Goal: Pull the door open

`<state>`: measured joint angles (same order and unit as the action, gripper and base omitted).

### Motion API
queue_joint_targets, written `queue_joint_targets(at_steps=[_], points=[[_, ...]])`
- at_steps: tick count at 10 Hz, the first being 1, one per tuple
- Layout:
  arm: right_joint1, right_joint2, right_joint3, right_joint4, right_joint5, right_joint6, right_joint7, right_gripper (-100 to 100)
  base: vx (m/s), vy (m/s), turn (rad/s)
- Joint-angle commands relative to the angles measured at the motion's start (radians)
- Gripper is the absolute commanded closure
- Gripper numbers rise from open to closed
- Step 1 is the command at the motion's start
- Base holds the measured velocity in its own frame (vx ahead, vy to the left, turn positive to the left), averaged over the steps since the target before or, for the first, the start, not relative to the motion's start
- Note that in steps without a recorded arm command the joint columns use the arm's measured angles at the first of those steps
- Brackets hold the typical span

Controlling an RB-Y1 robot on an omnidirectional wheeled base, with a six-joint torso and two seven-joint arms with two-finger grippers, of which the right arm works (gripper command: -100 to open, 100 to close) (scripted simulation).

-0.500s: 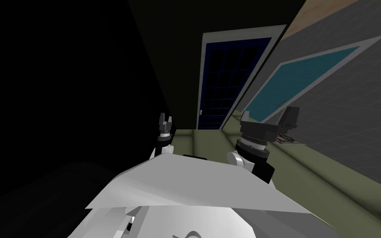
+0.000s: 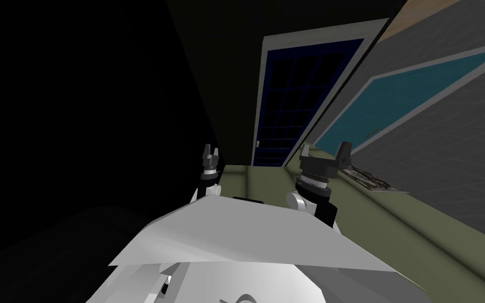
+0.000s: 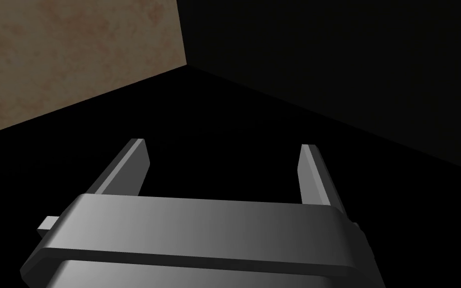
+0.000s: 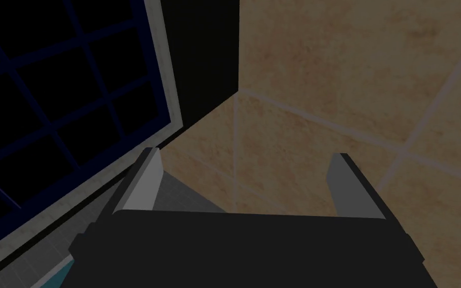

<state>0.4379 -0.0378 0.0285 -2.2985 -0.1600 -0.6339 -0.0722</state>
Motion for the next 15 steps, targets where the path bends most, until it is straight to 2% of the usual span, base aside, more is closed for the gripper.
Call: queue_joint_targets(at_steps=[1, 2, 3, 8, 15], points=[[-0.005, -0.005, 0.005, 0.029, -0.014, -0.008, -0.024, -100, 0.078, -0.016, 0.072], [-0.013, -0.012, 0.01, 0.062, -0.031, -0.015, -0.05, -100, 0.121, 0.004, 0.107], [-0.013, -0.012, 0.01, 0.062, -0.031, -0.015, -0.05, -100, 0.089, 0.003, 0.04], [-0.037, -0.03, 0.023, 0.169, -0.084, -0.036, -0.133, -100, 0.075, -0.013, 0.079], [-0.077, -0.057, 0.046, 0.347, -0.174, -0.071, -0.274, -100, 0.092, -0.016, 0.099]])
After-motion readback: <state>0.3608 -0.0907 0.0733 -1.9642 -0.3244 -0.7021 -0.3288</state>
